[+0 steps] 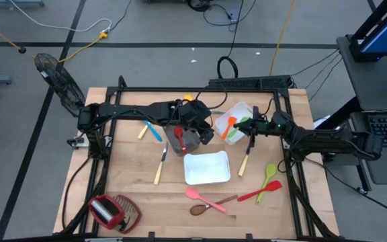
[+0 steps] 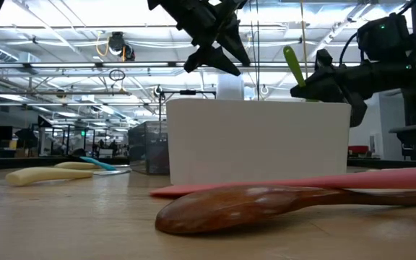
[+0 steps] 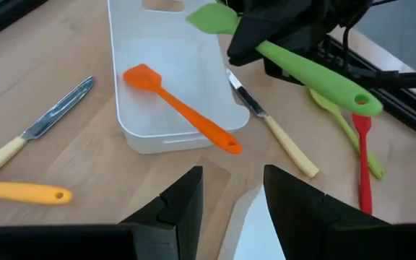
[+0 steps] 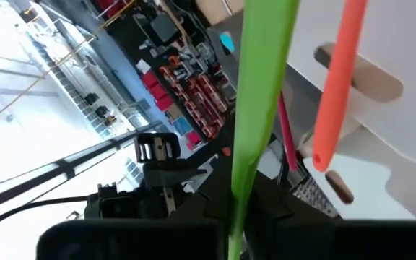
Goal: Pick & Place Kitchen Items
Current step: Put the green spatula into the top white bin
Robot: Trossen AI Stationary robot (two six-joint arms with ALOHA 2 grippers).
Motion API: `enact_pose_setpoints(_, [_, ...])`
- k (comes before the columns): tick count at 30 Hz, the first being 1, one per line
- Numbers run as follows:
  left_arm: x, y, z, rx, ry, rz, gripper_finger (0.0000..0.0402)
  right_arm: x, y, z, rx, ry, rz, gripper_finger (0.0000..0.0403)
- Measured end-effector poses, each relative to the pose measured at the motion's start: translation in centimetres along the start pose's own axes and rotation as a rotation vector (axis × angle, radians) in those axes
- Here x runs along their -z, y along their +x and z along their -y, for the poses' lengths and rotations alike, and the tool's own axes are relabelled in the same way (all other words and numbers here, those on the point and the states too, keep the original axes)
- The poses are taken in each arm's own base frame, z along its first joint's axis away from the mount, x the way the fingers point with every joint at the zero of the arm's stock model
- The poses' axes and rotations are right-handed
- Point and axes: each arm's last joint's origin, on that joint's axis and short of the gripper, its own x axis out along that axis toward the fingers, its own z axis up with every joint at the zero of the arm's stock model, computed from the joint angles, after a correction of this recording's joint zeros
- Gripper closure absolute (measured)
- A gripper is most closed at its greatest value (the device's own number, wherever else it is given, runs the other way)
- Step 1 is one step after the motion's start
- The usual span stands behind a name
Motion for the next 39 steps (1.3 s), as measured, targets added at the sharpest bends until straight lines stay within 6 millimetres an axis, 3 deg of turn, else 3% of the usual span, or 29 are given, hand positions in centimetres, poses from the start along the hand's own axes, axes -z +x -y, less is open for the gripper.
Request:
enact_pose_setpoints(12, [-0.4,0.0,0.1,0.017,-0.001,0.037,0.0249,-0.1,0.3,-0.5,-0.044,0.085,-0.032,0.0393])
enact_pose_setpoints(30, [0.2,0.0,1.6,0.051,0.024,0.034,0.0249,-2.8,0.7,-0.2,0.012,0.044,0.019,0.0377])
enact_pose_setpoints(39, [0.4,0.0,1.7,0.05,0.026,0.025,0.0249,-3.0,0.8,0.1,0.028,0.022,0.029,0.0333])
